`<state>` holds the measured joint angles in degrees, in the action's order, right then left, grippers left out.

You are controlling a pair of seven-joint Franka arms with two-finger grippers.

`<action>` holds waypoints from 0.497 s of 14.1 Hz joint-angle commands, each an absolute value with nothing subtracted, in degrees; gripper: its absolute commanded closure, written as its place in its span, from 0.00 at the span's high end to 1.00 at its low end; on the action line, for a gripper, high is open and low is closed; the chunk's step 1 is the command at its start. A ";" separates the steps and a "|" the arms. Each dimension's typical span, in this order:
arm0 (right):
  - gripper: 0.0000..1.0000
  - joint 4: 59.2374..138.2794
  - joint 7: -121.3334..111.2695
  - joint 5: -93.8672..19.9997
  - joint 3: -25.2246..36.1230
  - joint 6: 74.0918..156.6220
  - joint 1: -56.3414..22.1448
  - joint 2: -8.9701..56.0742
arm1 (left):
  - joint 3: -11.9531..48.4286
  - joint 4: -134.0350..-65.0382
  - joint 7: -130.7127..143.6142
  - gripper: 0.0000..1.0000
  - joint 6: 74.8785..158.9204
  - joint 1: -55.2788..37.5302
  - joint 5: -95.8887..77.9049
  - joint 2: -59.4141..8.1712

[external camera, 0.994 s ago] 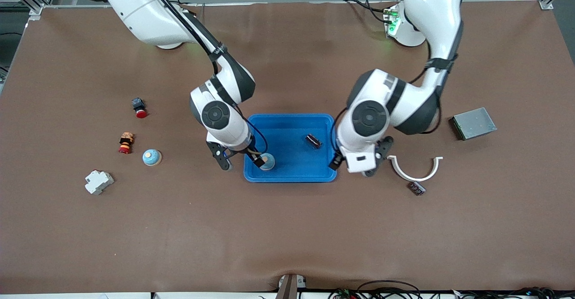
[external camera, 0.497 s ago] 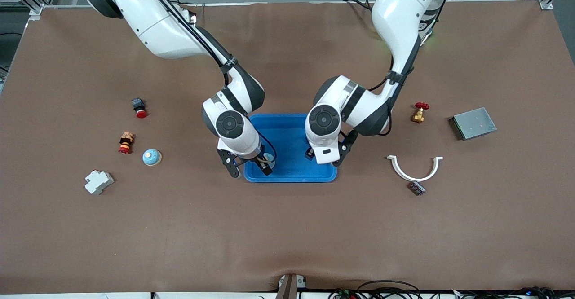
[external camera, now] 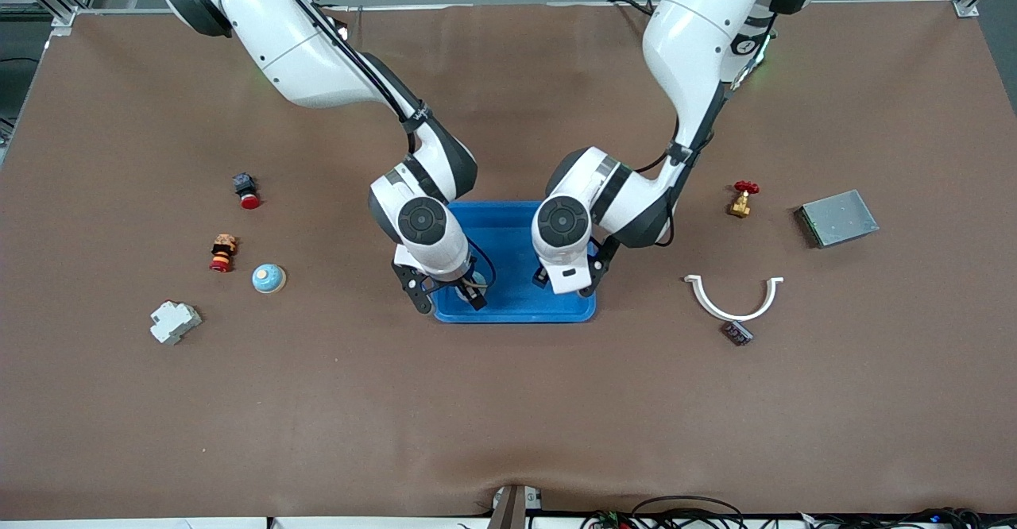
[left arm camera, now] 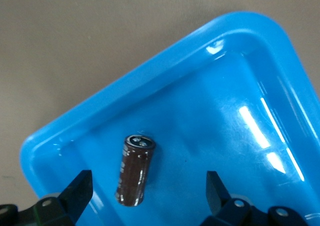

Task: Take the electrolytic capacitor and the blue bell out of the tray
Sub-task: 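Reach both grippers into the blue tray toward the remaining capacitor and bell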

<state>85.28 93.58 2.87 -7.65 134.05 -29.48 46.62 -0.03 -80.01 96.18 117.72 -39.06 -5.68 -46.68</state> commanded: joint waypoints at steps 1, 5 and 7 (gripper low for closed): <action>0.75 83.41 95.62 4.04 -7.03 134.73 -31.37 48.16 | -0.53 -80.16 97.65 1.00 119.00 -39.99 -6.24 -46.85; 0.00 83.50 97.73 3.87 -7.03 134.74 -31.90 48.16 | -0.61 -80.33 97.65 1.00 119.00 -39.90 -5.98 -47.98; 0.00 83.32 97.65 3.69 -7.21 133.95 -31.64 47.55 | -0.62 -80.42 97.65 1.00 119.00 -39.99 -5.54 -49.04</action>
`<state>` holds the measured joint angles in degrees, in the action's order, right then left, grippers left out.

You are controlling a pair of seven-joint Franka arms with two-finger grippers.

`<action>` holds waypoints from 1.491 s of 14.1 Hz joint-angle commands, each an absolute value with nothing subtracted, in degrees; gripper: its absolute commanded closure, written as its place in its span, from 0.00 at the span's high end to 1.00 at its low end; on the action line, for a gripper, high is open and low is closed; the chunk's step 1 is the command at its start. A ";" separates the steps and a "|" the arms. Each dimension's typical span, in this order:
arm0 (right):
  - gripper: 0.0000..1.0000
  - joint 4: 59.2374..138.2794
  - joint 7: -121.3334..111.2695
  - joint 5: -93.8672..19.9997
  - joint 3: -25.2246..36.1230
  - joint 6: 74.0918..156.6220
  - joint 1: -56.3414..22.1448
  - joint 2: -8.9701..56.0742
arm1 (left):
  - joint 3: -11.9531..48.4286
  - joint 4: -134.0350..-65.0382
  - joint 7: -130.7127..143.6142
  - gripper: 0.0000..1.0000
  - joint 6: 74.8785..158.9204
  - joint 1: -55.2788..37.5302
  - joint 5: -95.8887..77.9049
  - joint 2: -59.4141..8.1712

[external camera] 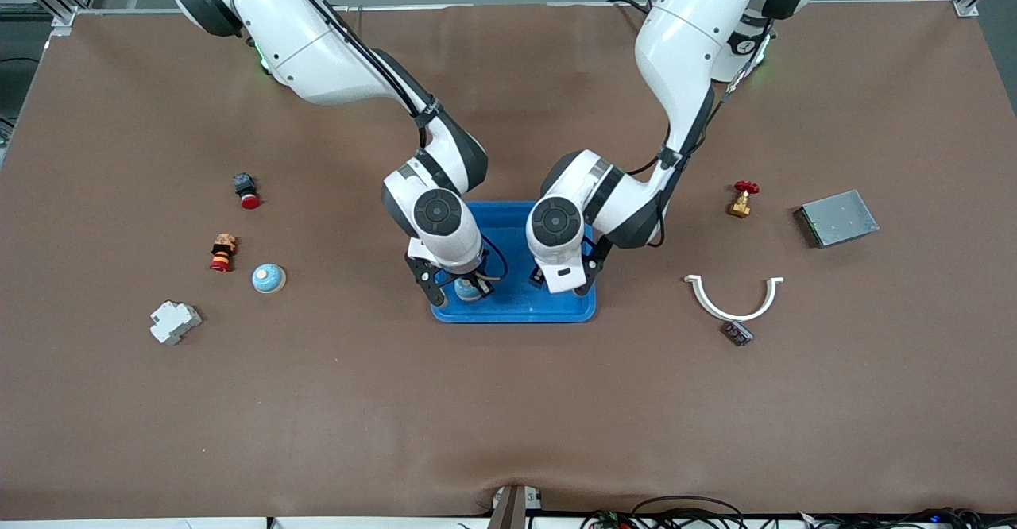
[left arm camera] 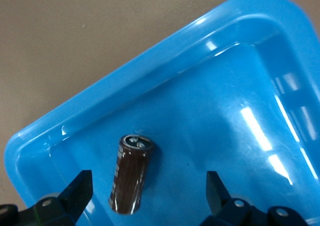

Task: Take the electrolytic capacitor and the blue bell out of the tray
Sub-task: 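Grasp the capacitor with the left gripper while the right gripper grasps the bell, then carry the capacitor to the arch while the right gripper carries the bell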

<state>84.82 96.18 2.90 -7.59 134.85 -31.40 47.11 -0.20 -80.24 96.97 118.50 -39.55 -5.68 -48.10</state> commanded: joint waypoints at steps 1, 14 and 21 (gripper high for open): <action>0.00 83.32 97.65 3.52 -7.21 133.86 -31.38 47.11 | -0.70 -80.42 97.73 1.00 119.00 -39.99 -5.28 -49.39; 1.00 83.50 95.89 8.34 -6.94 134.65 -28.04 47.46 | -0.62 -80.25 96.77 0.00 119.71 -39.64 -4.83 -50.10; 1.00 84.02 96.76 9.41 -6.86 134.91 -28.91 47.55 | -0.79 -79.80 92.56 0.00 117.52 -37.54 -4.83 -44.75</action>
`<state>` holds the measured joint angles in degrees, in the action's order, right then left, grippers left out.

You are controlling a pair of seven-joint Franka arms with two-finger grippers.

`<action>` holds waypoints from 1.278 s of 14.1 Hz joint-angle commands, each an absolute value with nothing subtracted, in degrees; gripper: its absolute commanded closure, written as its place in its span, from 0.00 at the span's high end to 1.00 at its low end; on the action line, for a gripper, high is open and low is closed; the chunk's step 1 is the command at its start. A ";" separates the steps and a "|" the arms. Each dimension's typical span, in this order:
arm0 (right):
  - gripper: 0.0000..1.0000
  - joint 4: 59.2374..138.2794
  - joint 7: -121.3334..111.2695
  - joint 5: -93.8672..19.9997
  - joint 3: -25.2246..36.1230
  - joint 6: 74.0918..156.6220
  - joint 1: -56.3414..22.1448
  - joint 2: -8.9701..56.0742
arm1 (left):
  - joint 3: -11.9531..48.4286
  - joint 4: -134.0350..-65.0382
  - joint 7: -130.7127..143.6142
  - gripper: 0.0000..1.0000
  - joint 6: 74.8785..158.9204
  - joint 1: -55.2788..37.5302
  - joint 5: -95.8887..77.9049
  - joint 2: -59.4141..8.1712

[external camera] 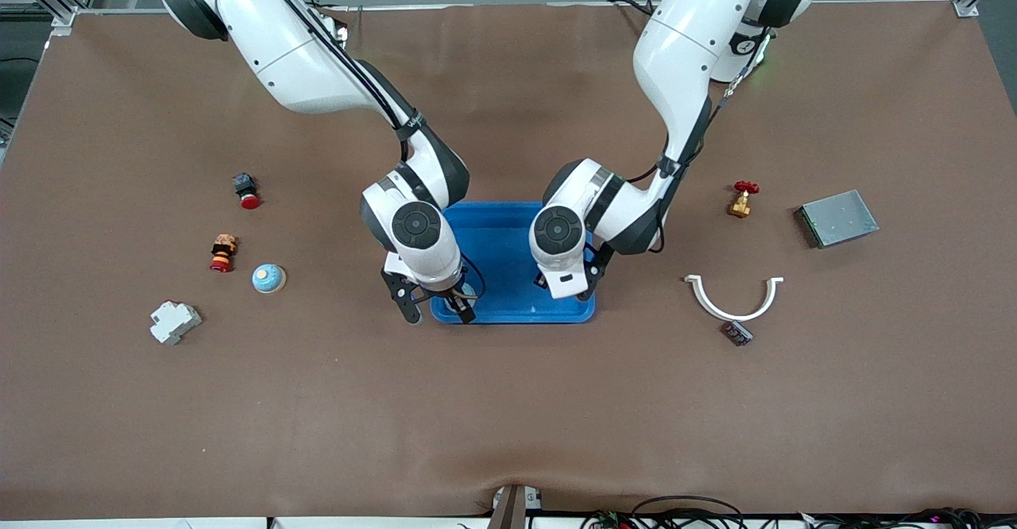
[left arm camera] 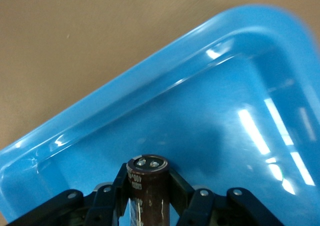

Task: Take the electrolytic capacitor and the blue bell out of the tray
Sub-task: 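Carry the capacitor to the arch while the right gripper carries the bell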

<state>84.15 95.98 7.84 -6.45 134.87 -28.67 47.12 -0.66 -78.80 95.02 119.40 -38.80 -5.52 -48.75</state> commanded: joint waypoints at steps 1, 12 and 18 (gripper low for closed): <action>1.00 84.02 97.55 9.40 -6.94 134.91 -29.00 47.55 | -0.70 -79.80 90.63 0.00 114.38 -36.83 -4.92 -42.82; 0.00 83.58 98.09 8.53 -7.47 131.57 -29.27 46.05 | -0.61 -95.16 44.60 0.00 102.30 -16.63 -4.75 -18.82; 0.00 83.41 92.68 8.26 -7.91 122.04 -27.87 42.47 | -0.62 -104.57 30.43 0.00 114.84 -10.38 0.17 -17.05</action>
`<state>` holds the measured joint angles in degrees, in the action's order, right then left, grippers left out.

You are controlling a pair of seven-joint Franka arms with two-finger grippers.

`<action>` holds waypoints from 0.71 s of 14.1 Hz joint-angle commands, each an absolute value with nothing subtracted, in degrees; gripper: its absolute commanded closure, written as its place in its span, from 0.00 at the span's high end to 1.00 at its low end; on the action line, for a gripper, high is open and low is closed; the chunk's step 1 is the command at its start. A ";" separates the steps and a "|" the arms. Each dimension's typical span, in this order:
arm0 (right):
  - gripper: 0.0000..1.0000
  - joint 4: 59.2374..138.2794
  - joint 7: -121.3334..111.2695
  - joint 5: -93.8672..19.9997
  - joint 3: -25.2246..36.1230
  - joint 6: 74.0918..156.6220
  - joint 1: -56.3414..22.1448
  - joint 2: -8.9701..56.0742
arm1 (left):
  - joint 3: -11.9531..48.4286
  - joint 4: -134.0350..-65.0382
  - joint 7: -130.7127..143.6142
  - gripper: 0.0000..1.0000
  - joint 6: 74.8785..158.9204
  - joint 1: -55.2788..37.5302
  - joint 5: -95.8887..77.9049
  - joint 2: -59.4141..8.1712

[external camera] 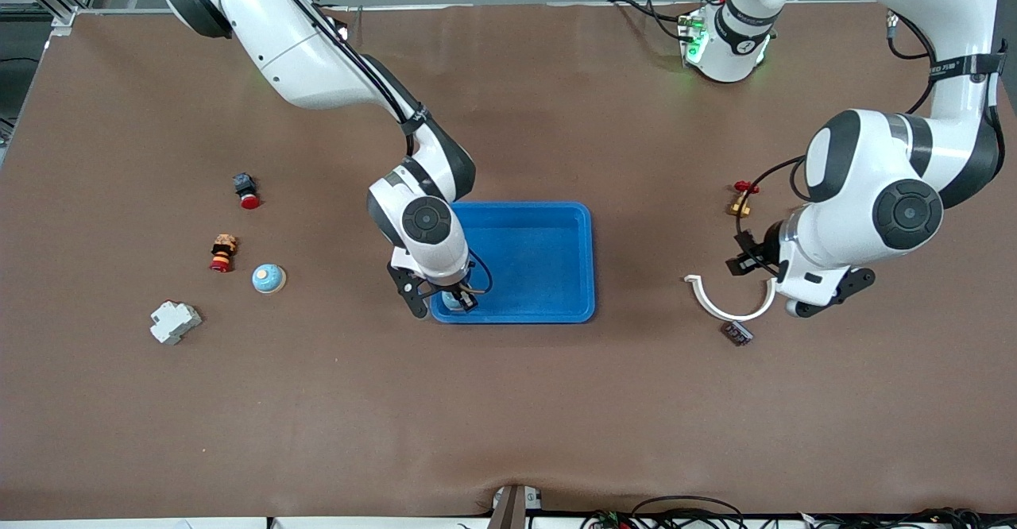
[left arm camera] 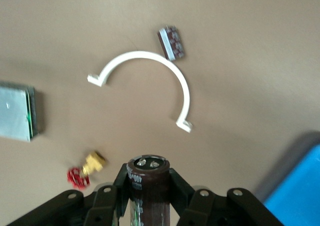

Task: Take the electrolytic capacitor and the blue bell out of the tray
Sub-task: 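Carry the capacitor to the arch while the right gripper carries the bell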

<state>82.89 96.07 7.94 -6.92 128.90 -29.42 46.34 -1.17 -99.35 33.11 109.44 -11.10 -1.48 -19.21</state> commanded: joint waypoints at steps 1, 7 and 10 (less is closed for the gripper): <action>0.00 83.50 88.90 5.91 -9.04 119.21 -26.21 40.28 | -0.62 -106.59 29.02 0.00 118.18 -9.68 0.18 -17.05; 0.00 84.29 76.83 1.23 -9.40 114.35 -20.49 35.33 | -0.62 -110.13 28.83 0.00 128.48 -9.67 1.67 -21.79; 0.00 85.95 69.64 1.23 -9.32 115.22 -17.33 34.81 | -0.70 -109.52 28.83 0.00 130.87 -9.67 2.28 -25.91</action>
